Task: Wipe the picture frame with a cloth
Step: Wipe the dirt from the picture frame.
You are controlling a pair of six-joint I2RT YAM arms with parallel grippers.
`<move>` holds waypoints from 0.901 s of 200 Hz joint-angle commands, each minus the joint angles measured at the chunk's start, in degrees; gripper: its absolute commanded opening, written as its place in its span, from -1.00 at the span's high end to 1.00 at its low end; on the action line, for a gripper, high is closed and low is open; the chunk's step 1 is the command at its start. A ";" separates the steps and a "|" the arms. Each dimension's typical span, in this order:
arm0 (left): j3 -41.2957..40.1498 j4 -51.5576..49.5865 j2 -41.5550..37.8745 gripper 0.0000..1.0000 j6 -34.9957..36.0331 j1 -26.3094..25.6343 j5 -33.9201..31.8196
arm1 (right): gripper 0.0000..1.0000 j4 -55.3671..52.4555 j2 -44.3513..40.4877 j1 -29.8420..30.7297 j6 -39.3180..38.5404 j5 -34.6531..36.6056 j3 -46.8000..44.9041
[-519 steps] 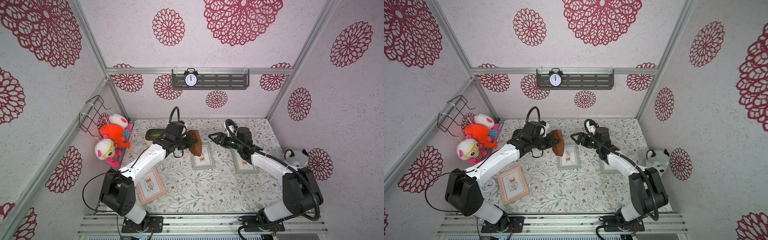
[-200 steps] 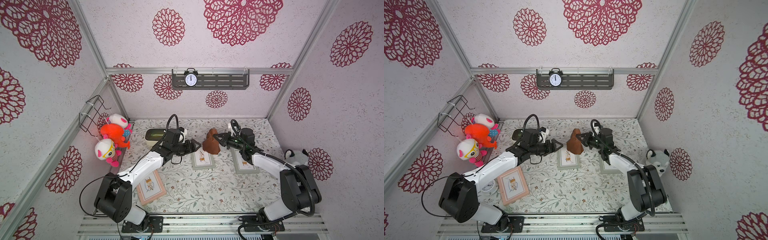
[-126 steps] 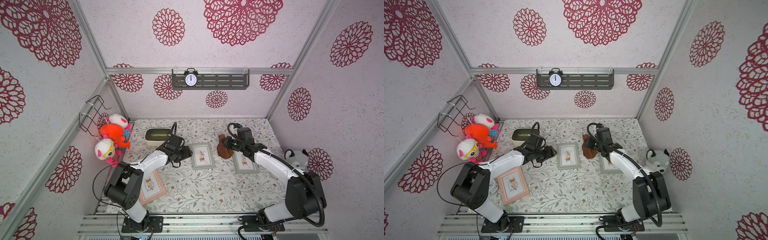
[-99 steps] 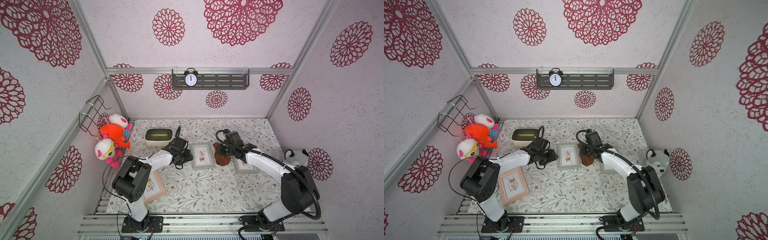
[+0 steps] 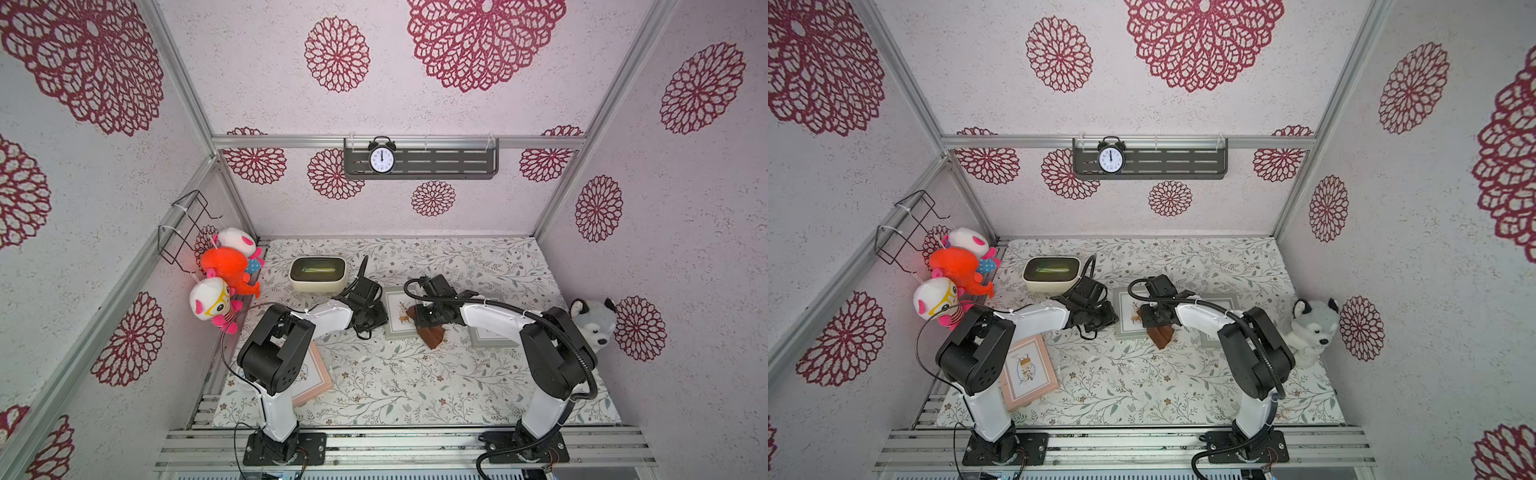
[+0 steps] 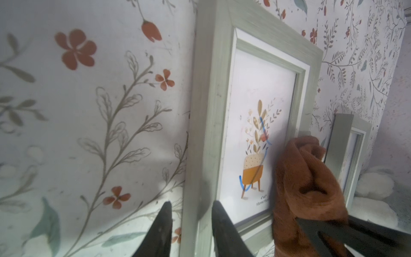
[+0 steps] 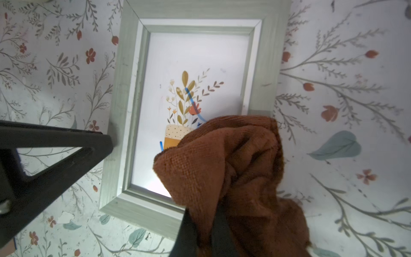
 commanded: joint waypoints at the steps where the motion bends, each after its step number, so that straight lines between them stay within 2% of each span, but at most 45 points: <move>1: 0.05 0.19 1.78 0.39 -0.63 -0.81 -0.04 | 1.00 -0.73 1.39 0.33 0.54 -1.20 1.30; 33: -0.30 -0.87 2.90 0.47 -1.32 -1.05 -0.50 | 1.00 -0.62 3.60 0.42 1.15 -2.21 1.19; 85: -1.86 -1.99 4.09 0.58 -2.79 -1.47 -1.27 | 1.00 2.61 8.68 4.02 3.79 -11.45 2.97; 103: -2.53 -2.95 3.92 0.60 -3.08 -1.47 -2.50 | 1.00 1.43 8.75 2.44 4.56 -7.35 3.15; 121: -3.26 -3.50 3.83 0.60 -3.25 -1.47 -3.16 | 1.00 0.13 7.02 -2.06 4.83 -3.94 1.29; 134: -3.87 -3.42 3.95 0.62 -3.46 -1.47 -3.16 | 1.00 -1.20 5.29 -4.64 3.25 -1.25 -0.13; 146: -4.17 -3.39 4.13 0.62 -3.61 -1.61 -3.11 | 1.00 -3.34 4.88 -4.66 1.20 -0.03 0.15; 180: -4.11 -3.51 5.13 0.65 -3.77 -1.82 -3.08 | 1.00 -0.40 9.58 3.53 3.38 -11.24 2.88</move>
